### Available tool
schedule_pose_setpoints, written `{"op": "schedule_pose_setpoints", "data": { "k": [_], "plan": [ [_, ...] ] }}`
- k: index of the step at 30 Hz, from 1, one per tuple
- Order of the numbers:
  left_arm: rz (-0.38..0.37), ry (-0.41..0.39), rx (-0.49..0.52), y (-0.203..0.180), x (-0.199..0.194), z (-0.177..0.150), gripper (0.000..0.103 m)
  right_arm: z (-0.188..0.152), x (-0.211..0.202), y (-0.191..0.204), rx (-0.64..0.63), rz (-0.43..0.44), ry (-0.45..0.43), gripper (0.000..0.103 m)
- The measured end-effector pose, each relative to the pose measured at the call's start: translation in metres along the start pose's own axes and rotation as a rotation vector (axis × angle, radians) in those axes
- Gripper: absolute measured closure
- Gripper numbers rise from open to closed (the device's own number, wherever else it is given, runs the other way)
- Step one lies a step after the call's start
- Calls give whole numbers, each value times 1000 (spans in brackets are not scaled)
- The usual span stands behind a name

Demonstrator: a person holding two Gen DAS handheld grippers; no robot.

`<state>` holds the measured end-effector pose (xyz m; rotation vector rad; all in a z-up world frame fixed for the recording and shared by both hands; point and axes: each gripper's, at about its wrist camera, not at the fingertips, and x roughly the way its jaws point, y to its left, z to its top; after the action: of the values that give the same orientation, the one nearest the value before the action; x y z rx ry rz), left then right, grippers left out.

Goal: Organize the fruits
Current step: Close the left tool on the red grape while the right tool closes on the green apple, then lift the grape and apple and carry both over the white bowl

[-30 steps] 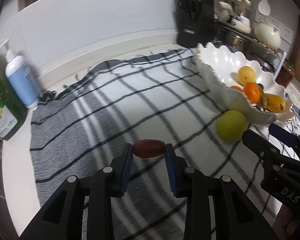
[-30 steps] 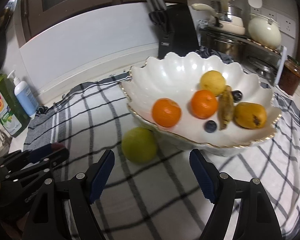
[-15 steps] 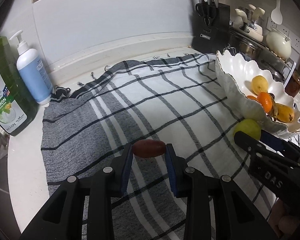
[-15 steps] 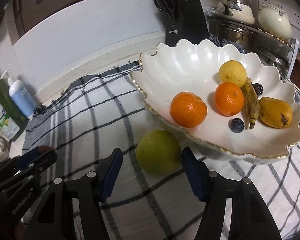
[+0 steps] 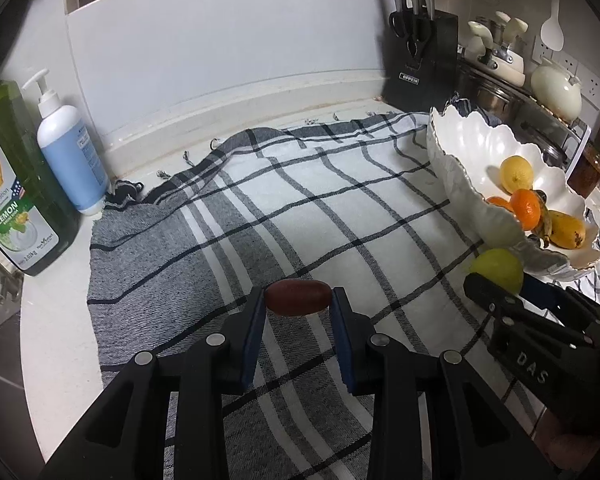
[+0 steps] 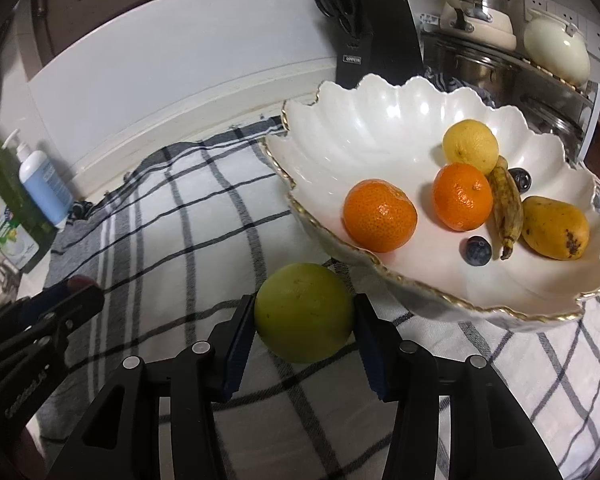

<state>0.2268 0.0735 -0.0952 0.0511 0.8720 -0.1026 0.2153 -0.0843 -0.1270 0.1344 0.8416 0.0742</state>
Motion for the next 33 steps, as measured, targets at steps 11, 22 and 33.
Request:
{"op": "schedule_pose_setpoints", "data": {
  "k": [11, 22, 33],
  "plan": [
    [-26, -46, 22, -17, -33, 3, 71, -1, -54, 0, -20, 29, -69, 54],
    [-96, -115, 81, -62, -59, 31, 71, 16, -101, -34, 22, -13, -162, 54],
    [-170, -145, 130, -113, -53, 66, 71, 42, -114, -82, 55, -91, -203, 54]
  ]
}}
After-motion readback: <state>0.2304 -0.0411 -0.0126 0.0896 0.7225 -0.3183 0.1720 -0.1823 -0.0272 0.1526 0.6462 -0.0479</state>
